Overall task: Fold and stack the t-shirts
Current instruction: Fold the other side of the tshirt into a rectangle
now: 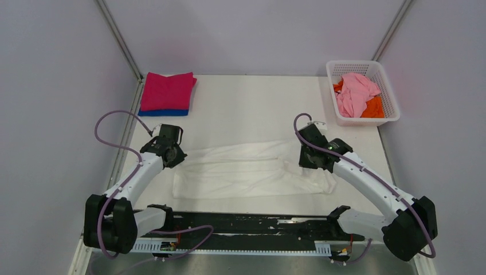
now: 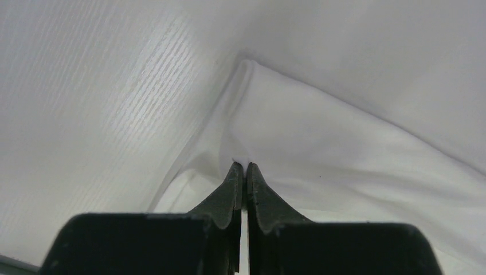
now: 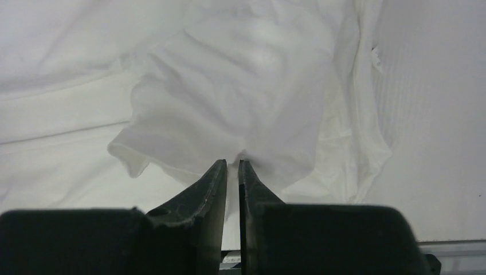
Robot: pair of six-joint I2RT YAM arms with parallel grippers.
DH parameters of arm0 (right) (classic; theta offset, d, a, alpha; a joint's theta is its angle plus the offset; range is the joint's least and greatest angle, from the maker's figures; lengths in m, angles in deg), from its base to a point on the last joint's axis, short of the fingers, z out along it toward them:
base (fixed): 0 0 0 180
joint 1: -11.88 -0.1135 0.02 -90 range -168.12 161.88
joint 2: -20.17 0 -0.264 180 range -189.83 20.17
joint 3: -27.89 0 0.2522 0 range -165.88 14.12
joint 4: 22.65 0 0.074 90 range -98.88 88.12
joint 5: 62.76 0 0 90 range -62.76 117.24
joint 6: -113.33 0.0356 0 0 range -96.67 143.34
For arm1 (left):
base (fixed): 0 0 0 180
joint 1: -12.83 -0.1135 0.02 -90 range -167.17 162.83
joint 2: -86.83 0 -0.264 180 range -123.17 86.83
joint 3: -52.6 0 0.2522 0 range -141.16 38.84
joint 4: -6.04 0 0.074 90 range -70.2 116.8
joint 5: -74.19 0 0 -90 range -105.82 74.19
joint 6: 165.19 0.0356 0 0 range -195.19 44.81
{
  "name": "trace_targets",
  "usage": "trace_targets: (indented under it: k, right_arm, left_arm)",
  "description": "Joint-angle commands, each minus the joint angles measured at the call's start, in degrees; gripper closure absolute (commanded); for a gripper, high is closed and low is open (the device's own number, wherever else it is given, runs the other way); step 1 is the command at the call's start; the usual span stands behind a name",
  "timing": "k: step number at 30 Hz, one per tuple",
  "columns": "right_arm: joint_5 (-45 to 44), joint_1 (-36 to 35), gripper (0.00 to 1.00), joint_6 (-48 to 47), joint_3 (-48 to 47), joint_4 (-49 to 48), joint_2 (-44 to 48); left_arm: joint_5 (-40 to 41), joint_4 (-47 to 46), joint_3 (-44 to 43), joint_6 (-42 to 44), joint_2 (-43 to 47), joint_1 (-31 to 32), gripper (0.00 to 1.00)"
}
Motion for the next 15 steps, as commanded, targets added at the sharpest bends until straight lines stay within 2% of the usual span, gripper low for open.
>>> trace_targets:
  k: [1, 3, 4, 6, 7, 8, 9, 11, 14, 15]
  right_arm:
    - [6.38, -0.38, 0.81, 6.83, 2.91, 3.58, -1.85]
    - [7.28, -0.42, 0.68, 8.69, 4.83, 5.52, -2.03]
    - [7.98, -0.42, 0.61, 8.87, 5.85, 5.96, -1.64]
    - [8.92, -0.48, 0.45, 8.81, 7.73, 6.28, -0.41]
    - [9.16, -0.44, 0.38, 8.66, 7.88, 6.37, 0.32]
    - [9.14, -0.43, 0.29, 8.61, 7.62, 6.35, 1.07]
    - [8.95, -0.43, 0.19, 8.61, 7.02, 6.08, 1.96]
    - [8.1, -0.42, 0.01, 8.58, 5.41, 4.73, 3.7]
    - [7.83, -0.43, 0.0, 9.37, 4.86, 0.9, 6.25]
    - [7.78, -0.41, 0.0, 10.12, 5.06, -0.68, 6.95]
  left_arm:
    - [2.46, 0.86, 1.06, -2.71, 1.54, 0.17, 0.92]
    - [4.04, 2.25, 1.07, -3.69, 2.24, 0.17, 0.8]
    - [5.1, 3.38, 1.0, -4.47, 2.57, 0.17, 0.78]
    - [6.57, 4.83, 0.8, -5.31, 4.0, 0.17, 0.55]
    - [6.84, 6.03, 0.44, -5.65, 5.29, 0.17, 0.33]
    - [7.38, 6.62, 0.21, -5.76, 5.99, 0.17, 0.24]
    - [7.68, 7.62, -0.36, -5.91, 7.59, 0.17, 0.09]
    - [8.17, 8.43, -1.43, -5.64, 9.97, 0.17, 0.01]
    - [4.21, 6.58, -2.99, -3.15, 12.28, 0.17, 0.0]
    - [0.11, 4.53, -3.49, -1.33, 12.64, 0.17, 0.0]
